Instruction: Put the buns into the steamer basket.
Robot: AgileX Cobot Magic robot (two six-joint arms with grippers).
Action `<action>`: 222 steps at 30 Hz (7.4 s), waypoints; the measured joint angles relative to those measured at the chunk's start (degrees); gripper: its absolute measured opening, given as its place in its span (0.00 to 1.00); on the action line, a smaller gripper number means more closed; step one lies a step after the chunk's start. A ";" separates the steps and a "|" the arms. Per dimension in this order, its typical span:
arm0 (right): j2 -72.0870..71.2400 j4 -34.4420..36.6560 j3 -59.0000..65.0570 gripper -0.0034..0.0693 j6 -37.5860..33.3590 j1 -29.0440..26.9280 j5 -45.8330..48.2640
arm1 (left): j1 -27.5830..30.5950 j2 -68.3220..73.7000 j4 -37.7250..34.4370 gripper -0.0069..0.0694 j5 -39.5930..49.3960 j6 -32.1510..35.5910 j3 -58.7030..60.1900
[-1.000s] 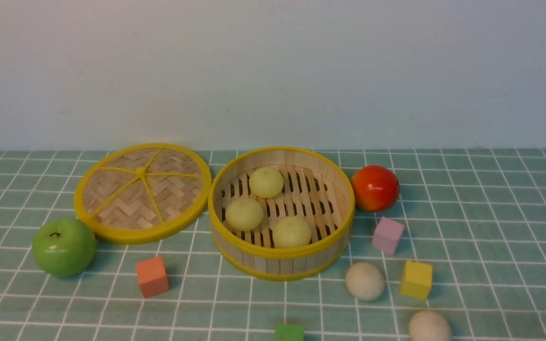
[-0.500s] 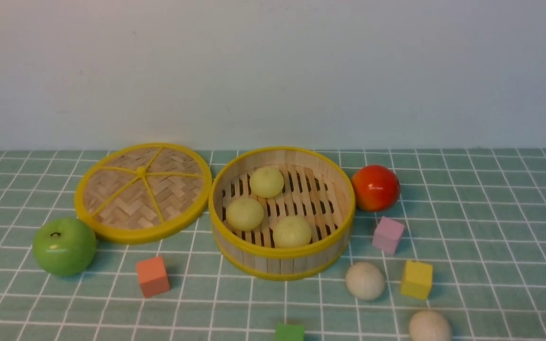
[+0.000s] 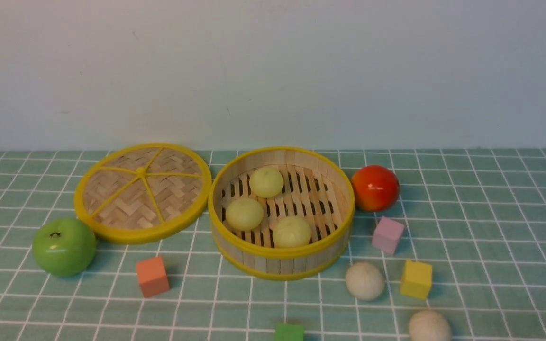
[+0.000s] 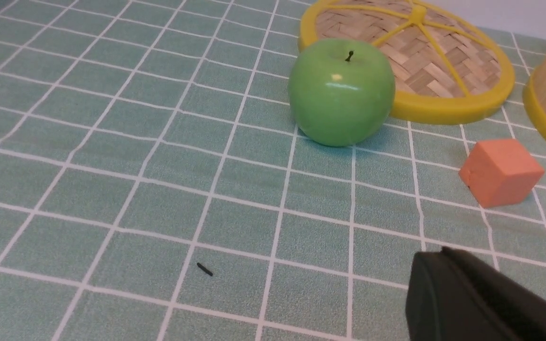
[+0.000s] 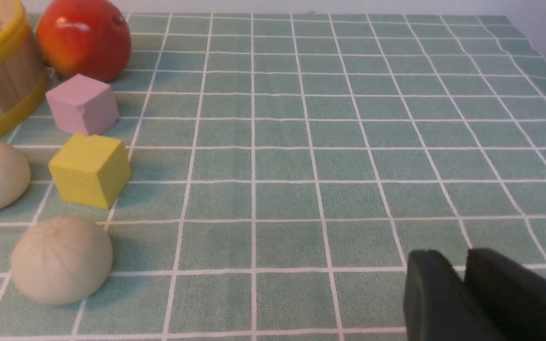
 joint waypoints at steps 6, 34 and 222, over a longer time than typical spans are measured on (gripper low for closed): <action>0.00 -0.06 0.41 0.25 0.00 0.00 -2.89 | 0.00 0.00 0.00 0.10 0.00 0.06 0.05; 35.66 6.04 -37.96 0.28 11.88 0.00 -1.90 | 0.00 0.00 -0.20 0.14 0.06 0.06 0.05; 89.92 13.25 -108.44 0.31 3.51 27.68 49.21 | 0.00 0.00 -0.20 0.29 0.17 0.06 0.05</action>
